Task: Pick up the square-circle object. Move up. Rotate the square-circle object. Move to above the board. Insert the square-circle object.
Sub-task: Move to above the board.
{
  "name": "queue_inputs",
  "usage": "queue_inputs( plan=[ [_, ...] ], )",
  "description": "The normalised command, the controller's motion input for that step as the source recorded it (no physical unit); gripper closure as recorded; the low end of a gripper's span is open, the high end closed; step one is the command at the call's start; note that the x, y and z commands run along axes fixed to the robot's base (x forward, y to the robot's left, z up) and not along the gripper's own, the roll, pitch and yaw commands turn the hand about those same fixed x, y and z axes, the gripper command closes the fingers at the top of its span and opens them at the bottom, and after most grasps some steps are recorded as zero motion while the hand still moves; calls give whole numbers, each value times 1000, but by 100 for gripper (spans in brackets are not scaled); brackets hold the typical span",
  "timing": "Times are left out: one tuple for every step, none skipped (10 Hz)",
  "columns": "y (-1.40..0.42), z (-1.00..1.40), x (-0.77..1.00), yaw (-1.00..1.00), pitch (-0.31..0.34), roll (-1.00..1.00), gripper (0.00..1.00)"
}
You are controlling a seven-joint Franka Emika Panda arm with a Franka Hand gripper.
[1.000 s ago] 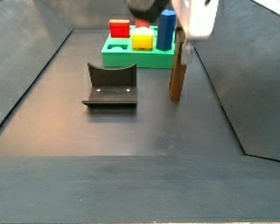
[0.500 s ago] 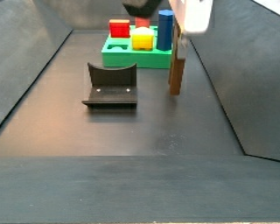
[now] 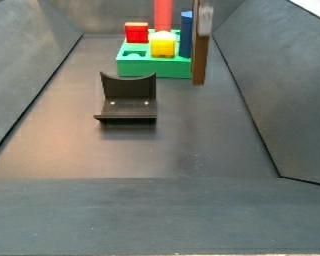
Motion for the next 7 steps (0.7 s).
queue_inputs(
  plan=[
    [-67, 1000, 139, 23, 94, -86, 100],
    [-65, 1000, 131, 23, 94, -82, 100],
    [-61, 1000, 123, 23, 91, -79, 100],
    [-58, 1000, 114, 23, 90, -77, 100],
    [-55, 1000, 106, 24, 89, -75, 100],
    [-40, 833, 75, 25, 89, -73, 100],
    [-26, 668, 49, 25, 90, -72, 100]
  ],
)
